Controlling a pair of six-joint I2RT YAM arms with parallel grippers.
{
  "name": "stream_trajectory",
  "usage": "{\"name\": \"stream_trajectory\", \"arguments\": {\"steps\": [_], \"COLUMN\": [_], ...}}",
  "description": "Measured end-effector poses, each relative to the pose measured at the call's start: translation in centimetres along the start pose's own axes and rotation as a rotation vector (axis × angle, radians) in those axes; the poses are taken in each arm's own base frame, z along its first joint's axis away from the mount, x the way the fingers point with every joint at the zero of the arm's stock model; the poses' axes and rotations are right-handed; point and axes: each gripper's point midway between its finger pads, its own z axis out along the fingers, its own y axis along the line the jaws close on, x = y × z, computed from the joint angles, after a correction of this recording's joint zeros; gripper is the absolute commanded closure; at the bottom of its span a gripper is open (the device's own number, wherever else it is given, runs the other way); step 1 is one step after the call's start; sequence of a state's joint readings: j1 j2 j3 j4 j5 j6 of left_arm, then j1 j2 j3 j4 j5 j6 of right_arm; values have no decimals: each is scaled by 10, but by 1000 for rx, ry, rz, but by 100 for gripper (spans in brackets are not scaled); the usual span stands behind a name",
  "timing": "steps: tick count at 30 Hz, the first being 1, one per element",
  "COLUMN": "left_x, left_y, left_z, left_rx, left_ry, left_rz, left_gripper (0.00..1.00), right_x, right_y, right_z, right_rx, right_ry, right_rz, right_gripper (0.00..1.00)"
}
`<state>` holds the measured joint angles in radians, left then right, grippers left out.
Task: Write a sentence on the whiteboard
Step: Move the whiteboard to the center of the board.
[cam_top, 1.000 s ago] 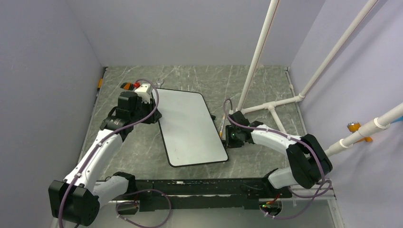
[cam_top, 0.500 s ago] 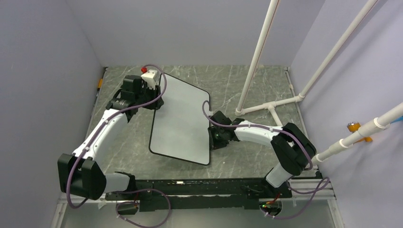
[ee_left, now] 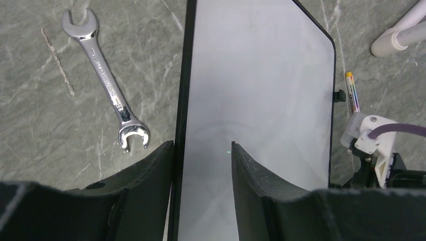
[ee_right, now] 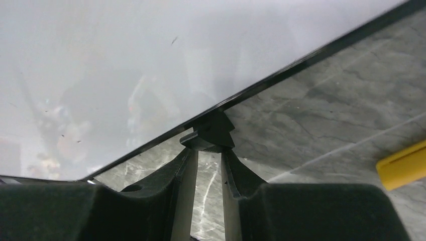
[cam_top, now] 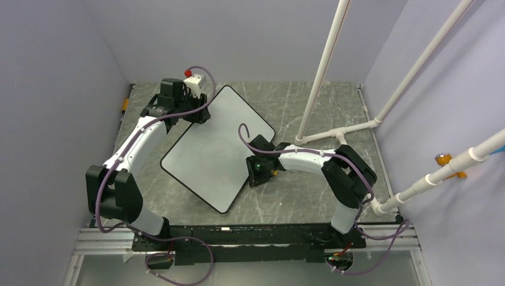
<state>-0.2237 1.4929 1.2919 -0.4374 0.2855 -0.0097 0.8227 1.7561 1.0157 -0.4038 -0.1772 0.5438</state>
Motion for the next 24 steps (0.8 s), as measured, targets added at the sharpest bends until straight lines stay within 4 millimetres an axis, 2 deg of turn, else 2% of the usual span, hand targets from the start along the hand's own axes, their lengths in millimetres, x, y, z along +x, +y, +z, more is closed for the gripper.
{"name": "stream_trajectory", "arguments": {"steps": [7,12,19,24], "left_x": [-14,-17,-21,-20], "left_y": [1,-1,-6,-6], "left_z": [12,15,10,10], "left_rx": [19,32,49,48], "left_ry": [-8,-9,3,15], "left_rz": [6,3,-14,-21], "left_gripper": [51,48,46,45], "right_x": [-5,-5,-9,-17], "right_y": [12,12,9,5], "right_z": [6,6,1,-24], "right_rx": [-32,-30,4,44], "right_ry": [37,40,9,-49], "right_rz": [1,-1,-33,-57], "right_gripper": [74,72,53,40]}}
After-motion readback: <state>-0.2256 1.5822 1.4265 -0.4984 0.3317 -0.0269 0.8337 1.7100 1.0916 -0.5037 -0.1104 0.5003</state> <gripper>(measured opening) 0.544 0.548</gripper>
